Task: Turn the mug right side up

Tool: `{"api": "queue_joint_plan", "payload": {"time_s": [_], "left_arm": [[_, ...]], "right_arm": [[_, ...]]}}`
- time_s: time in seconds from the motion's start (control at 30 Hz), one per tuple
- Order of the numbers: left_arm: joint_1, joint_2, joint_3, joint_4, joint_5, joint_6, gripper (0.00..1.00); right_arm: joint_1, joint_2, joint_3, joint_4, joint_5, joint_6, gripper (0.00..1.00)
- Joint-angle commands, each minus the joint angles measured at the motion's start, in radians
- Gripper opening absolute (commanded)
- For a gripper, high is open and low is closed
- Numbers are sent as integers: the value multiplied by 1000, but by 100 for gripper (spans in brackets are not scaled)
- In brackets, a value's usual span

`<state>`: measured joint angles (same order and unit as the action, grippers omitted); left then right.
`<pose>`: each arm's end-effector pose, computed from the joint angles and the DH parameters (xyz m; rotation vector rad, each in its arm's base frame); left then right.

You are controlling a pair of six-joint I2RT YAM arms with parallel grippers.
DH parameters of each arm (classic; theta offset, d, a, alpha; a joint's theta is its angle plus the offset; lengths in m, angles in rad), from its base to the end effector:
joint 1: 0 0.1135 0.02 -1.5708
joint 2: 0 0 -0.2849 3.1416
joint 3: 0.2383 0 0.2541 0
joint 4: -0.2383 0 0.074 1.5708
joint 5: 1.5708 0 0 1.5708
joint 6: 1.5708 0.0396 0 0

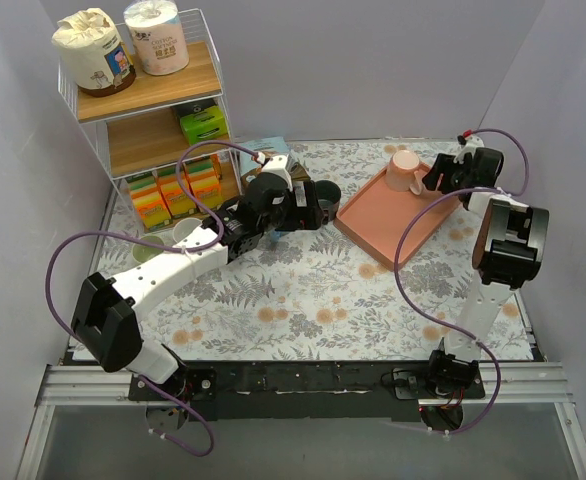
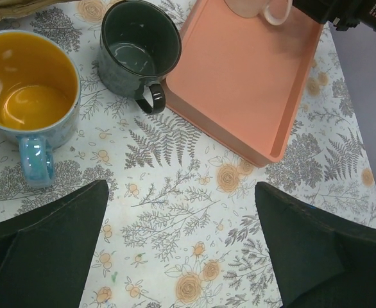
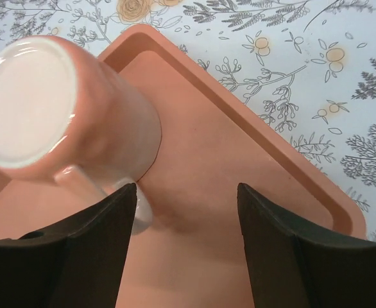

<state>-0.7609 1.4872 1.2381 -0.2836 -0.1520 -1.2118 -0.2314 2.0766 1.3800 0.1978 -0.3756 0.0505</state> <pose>0.2560 -0.2355 0.3372 -0.6028 2.1874 -0.9848 0.4737 -0.0967 0.1973 0.0583 2.0422 0.2753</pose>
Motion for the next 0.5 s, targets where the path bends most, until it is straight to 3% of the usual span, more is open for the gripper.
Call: {"api": "queue_joint_plan", "payload": {"time_s": [0.0, 0.13, 0.27, 0.33, 0.47], "left_arm": [[6, -71, -12, 15, 9, -12, 98], [6, -71, -11, 18, 15, -18, 98], [8, -68, -8, 21, 22, -20, 98], [6, -65, -6, 23, 23, -20, 98], [6, -64, -5, 23, 28, -14, 98]], "right_arm": [[9, -154, -71, 162, 78, -21, 73], [9, -214, -131, 212, 60, -32, 76], [12, -231, -142, 212, -75, -79, 79], [20, -214, -104, 135, -152, -142, 78], [53, -155, -32, -38, -166, -309, 77]]}}
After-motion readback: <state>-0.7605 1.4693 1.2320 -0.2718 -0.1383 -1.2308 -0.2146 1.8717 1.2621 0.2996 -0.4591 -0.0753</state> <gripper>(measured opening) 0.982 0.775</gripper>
